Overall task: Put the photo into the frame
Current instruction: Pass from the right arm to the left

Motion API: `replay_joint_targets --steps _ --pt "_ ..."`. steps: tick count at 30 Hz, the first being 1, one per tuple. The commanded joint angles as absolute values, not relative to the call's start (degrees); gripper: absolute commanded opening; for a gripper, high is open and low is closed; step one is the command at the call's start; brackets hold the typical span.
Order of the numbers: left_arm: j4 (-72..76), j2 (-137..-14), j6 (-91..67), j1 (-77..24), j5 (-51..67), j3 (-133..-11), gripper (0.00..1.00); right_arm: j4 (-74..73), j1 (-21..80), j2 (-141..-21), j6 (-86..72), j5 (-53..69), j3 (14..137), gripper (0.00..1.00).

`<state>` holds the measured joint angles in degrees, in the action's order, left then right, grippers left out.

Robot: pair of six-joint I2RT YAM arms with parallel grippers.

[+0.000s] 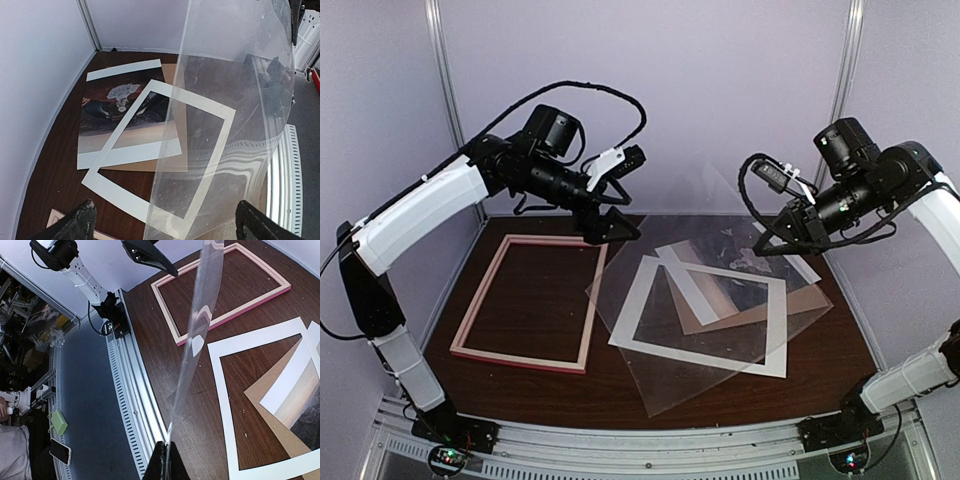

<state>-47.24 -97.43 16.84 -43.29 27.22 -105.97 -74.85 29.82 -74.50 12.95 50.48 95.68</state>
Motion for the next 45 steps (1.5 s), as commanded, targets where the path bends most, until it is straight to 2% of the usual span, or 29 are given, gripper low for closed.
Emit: replay_joint_targets --steps 1,11,16,20,23,27,45 --pt "-51.0 -100.7 19.2 -42.4 33.3 -110.1 0.98 -76.8 31.2 -74.3 15.8 49.7 98.3 0.00" --pt "-54.4 -107.0 21.2 -42.1 40.7 -114.2 0.98 -77.8 31.8 -74.8 17.1 48.9 99.3 0.00" --pt "-54.5 -107.3 21.1 -42.1 43.9 -113.3 0.94 -77.2 31.7 -74.4 16.1 44.7 99.4 0.00" --pt "-54.9 -107.0 21.0 -41.7 45.5 -111.7 0.85 -76.4 31.6 -74.6 15.4 43.0 99.3 0.00" --pt "-55.4 -107.1 20.8 -41.0 48.1 -111.2 0.65 -76.1 31.3 -75.1 15.0 41.9 99.5 0.00" --pt "-56.3 -107.4 20.3 -39.9 50.1 -111.0 0.49 -75.3 30.7 -75.6 14.7 41.4 99.4 0.00" --pt "-56.8 -107.6 18.7 -38.7 53.9 -109.5 0.20 -71.8 27.4 -76.6 11.8 40.4 99.2 0.00"
